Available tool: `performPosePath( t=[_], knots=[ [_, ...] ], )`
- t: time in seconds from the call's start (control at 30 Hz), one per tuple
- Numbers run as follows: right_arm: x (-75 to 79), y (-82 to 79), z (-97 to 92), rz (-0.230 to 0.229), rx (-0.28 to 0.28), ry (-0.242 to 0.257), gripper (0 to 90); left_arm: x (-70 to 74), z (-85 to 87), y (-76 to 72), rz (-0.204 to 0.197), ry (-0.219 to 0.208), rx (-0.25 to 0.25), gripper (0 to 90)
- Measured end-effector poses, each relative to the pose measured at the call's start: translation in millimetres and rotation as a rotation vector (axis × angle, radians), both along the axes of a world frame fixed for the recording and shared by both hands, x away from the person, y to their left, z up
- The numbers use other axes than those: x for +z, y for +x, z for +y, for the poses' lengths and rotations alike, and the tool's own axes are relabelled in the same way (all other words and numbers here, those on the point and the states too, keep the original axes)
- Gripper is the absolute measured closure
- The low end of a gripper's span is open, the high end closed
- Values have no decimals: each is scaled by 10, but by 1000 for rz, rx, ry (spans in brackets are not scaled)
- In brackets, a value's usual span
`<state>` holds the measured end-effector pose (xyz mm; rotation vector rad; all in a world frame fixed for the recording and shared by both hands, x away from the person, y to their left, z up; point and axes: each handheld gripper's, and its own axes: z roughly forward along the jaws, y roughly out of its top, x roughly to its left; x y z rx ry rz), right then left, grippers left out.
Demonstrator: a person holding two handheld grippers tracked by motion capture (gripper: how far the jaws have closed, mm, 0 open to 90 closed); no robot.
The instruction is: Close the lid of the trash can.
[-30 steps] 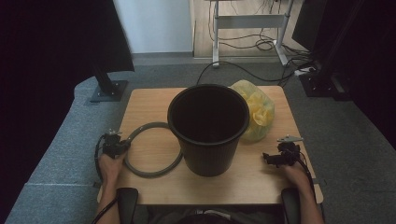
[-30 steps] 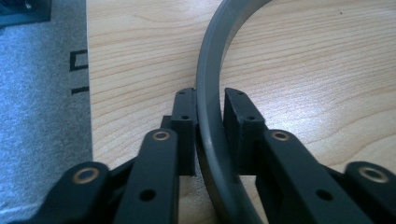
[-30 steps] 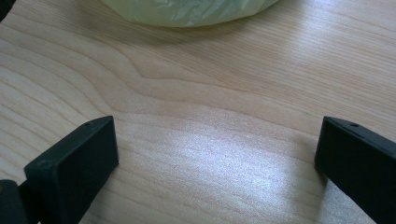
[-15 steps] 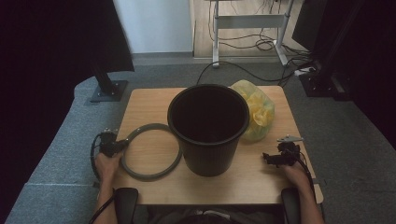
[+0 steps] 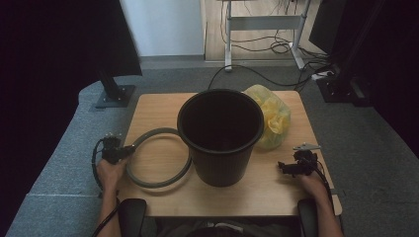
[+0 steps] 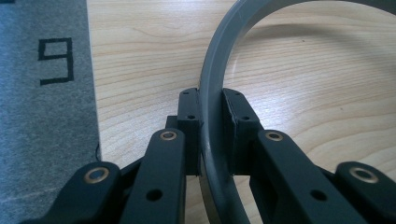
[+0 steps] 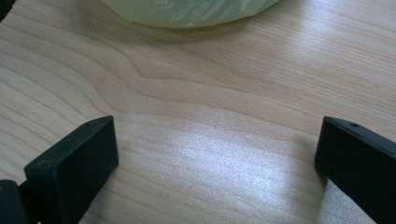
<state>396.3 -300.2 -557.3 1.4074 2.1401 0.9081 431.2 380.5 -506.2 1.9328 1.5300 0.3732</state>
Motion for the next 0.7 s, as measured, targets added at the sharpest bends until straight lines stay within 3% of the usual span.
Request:
performPosePath(
  t=[0.17, 0.7],
  knots=[
    [0, 0, 0, 0, 0, 0, 0, 63, 6, 0, 11, 0, -7, 786],
    [0, 0, 0, 0, 0, 0, 0, 490, 79, 34, 31, -30, -47, 785]
  ],
)
